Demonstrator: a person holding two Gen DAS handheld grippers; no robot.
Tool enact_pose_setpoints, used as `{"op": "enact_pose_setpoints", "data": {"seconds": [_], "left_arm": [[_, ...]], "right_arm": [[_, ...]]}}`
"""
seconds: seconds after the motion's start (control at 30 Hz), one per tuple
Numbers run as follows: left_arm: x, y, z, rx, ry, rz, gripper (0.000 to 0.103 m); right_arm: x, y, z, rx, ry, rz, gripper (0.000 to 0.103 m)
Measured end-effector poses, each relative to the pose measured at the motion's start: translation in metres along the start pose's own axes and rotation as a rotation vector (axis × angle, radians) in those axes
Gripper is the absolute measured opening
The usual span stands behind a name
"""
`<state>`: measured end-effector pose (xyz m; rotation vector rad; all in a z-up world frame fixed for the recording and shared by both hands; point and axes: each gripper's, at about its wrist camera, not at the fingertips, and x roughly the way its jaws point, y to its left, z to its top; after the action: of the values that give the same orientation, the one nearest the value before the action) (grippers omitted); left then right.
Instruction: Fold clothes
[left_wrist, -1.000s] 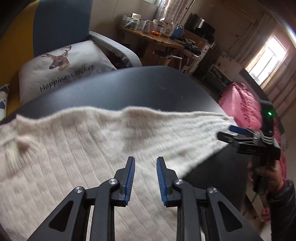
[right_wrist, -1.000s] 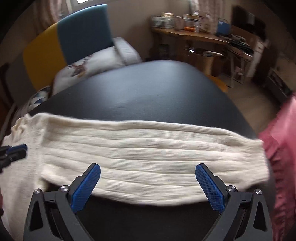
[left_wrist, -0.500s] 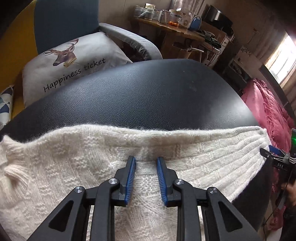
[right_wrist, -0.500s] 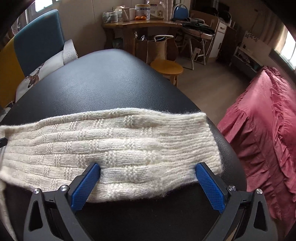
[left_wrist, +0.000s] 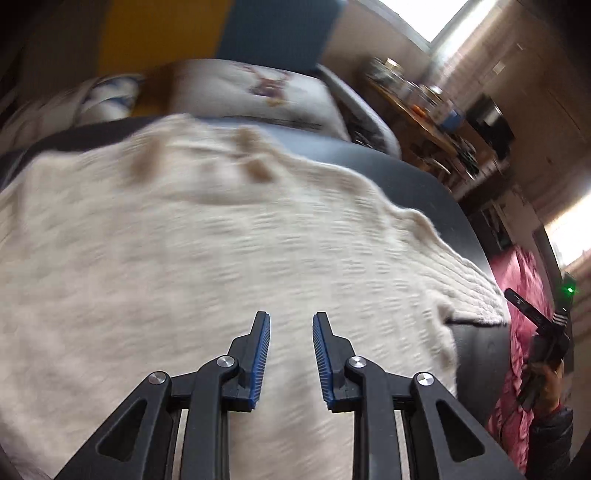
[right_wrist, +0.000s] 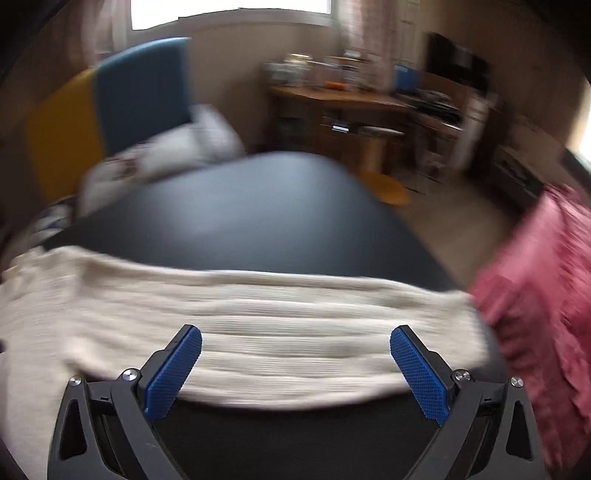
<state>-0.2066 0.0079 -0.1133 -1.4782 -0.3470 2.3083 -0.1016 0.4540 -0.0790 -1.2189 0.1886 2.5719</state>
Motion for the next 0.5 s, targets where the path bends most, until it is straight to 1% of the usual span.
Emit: {"op": "enact_pose_setpoints", "data": {"seconds": [0.07,0.17,0.2,0.23,0.3,0.37,0.43,0.5], "left_arm": [[-0.018,0.028,-0.004,-0.042,-0.022,-0.006,0.023],[-0.040,0.049,0.003,-0.056,-0.035,-0.089,0.023],[-0.045,0.050,0.009,-0.050,-0.033,-0.120,0.024],[-0.046,0.049,0.019,-0.041,-0.029,-0.157,0.024],[-0.045,0.043,0.042,-0.022,-0.016,-0.238,0.025],[-0.032,0.036,0.071,-0.017,0.010,-0.301,0.026],[-0.013,0.029,0.100,-0.021,0.024,-0.318,0.027],[0.014,0.023,0.128,-0.008,0.049,-0.308,0.027]], "right_arm": [[0.000,0.062,0.004,-0.088,0.006,0.143,0.103],[0.005,0.151,-0.001,-0.136,0.053,0.410,0.103],[0.007,0.179,-0.006,-0.152,0.072,0.483,0.103],[0.009,0.208,-0.011,-0.183,0.085,0.524,0.103],[0.018,0.254,-0.020,-0.257,0.102,0.544,0.103],[0.031,0.287,-0.025,-0.316,0.113,0.535,0.103],[0.049,0.299,-0.025,-0.368,0.118,0.495,0.103],[0.067,0.303,-0.025,-0.408,0.129,0.454,0.103]]}}
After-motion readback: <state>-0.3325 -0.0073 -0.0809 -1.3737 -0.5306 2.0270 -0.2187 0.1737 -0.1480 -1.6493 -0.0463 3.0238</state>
